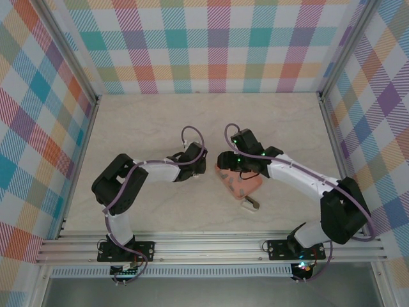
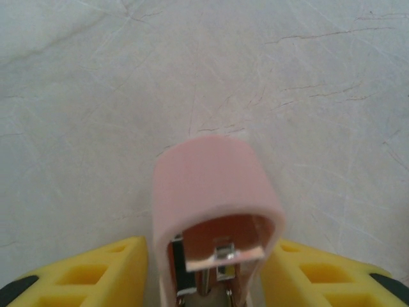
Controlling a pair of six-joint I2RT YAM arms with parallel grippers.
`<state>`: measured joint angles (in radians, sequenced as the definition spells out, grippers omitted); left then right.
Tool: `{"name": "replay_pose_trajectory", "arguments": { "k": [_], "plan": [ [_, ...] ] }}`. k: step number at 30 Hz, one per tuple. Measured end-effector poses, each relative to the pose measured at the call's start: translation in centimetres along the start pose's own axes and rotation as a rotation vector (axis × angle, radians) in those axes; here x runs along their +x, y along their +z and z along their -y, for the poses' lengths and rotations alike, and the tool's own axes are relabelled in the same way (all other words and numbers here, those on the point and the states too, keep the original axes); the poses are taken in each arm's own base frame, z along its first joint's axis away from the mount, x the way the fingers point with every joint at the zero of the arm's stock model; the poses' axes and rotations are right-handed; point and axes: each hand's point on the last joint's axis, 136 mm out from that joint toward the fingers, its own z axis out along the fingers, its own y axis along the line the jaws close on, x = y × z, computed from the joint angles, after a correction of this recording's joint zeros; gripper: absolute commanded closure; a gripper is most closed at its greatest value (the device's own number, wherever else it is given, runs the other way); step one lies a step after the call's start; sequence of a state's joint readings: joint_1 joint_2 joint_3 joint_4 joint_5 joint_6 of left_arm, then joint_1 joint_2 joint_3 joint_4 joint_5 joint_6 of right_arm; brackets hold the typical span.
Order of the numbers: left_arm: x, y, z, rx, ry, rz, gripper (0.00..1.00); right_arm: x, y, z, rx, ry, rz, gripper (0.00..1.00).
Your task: Load the staples into the stapler
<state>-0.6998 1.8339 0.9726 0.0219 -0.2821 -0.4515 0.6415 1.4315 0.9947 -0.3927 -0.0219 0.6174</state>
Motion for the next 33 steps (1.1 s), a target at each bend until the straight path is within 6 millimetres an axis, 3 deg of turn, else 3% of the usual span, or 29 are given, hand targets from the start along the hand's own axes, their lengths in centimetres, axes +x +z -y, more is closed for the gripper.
{"name": "replay_pose_trajectory", "arguments": {
  "k": [4,8,12,14,18,22,27,33],
  "plan": [
    [-1.9,-2.2,0.1,0.01,-0.001,0.045,0.41,0.6,-2.1,0.8,0.024,0.003,-0.003,0.44],
    [-4.7,-5.4,0.6,0.047,-0.014,0.128,0.38,2.9,-4.5,2.4,0.07,0.004,-0.041,0.4],
    [-5.9,-7.1,0.7,0.06,-0.009,0.167,0.38,6.9,-5.6,5.0,0.154,0.024,-0.143,0.35],
    [-5.9,-7.3,0.4,0.052,0.0,0.165,0.38,9.3,-6.0,6.5,0.205,0.037,-0.212,0.32],
    [-5.6,-7.4,0.1,0.04,0.013,0.16,0.38,12.3,-6.8,8.0,0.264,0.039,-0.304,0.3],
    [-5.1,-7.2,-0.5,0.019,0.027,0.15,0.39,13.9,-6.6,8.1,0.297,-0.002,-0.373,0.23],
    [-4.8,-7.3,-1.0,-0.004,0.04,0.148,0.39,15.7,-4.9,9.4,0.395,-0.062,-0.493,0.18],
    [-5.2,-7.8,-1.1,-0.007,0.047,0.165,0.39,15.3,-3.4,9.9,0.449,-0.13,-0.529,0.16]
  ]
}}
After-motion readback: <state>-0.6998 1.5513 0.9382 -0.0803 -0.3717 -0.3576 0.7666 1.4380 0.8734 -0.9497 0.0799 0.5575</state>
